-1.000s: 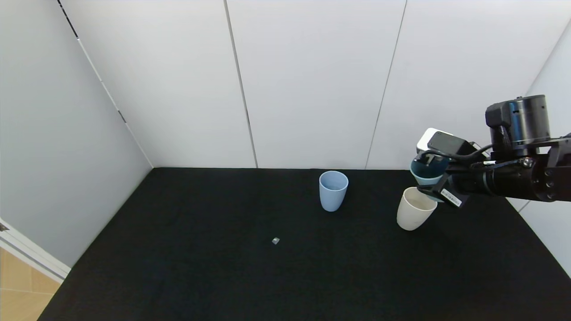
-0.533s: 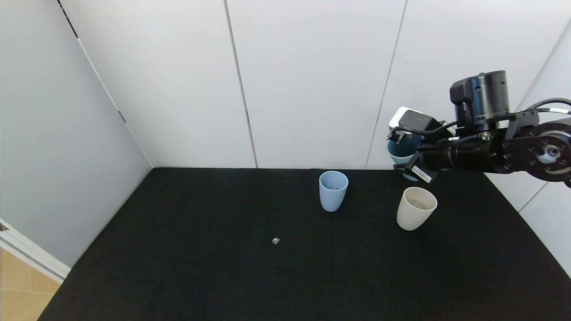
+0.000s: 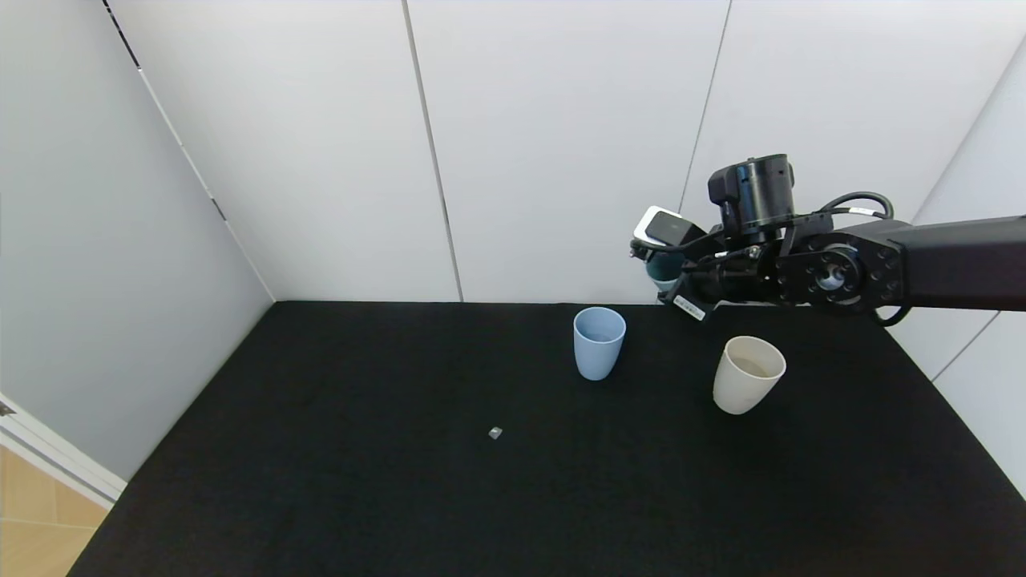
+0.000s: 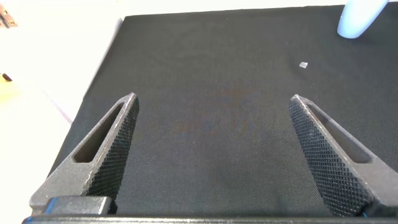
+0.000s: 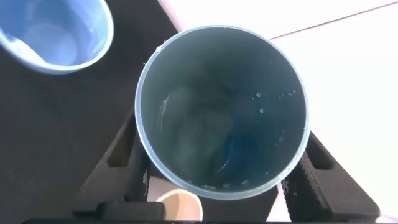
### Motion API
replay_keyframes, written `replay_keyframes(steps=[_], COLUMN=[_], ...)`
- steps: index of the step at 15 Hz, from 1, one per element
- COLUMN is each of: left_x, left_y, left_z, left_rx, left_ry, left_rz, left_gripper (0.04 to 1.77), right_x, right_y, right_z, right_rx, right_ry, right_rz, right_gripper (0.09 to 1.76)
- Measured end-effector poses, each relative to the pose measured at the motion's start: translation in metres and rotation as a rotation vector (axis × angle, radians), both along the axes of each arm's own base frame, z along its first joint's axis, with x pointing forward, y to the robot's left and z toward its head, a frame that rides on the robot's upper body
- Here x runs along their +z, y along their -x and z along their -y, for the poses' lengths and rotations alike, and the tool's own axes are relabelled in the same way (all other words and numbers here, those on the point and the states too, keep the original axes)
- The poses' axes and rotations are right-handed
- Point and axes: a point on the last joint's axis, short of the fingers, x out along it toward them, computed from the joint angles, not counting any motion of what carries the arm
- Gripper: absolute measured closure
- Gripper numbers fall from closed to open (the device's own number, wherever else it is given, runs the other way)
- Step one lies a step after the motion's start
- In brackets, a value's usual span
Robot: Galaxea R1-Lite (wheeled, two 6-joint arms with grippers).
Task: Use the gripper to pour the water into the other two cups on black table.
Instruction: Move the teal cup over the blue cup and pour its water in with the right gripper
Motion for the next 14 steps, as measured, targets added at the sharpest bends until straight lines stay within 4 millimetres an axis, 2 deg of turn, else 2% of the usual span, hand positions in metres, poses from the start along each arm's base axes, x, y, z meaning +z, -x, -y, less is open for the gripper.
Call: replay_keyframes(steps=[5, 14], left_x=[0.000, 0.000], left_y=[0.000, 0.000], left_z=[0.000, 0.000], left_rx=[0.000, 0.000], left_ry=[0.000, 0.000], left_rz=[0.000, 0.000], left_gripper=[0.09, 0.09], right_x=[-0.017, -0.029], right_y=[-0.013, -0.018], right_z=[-0.010, -0.037], right_rx=[0.009, 0.048], right_ry=[0.083, 0.239], right_rz=[-0.003, 0.020], right_gripper=[0.66, 0.66])
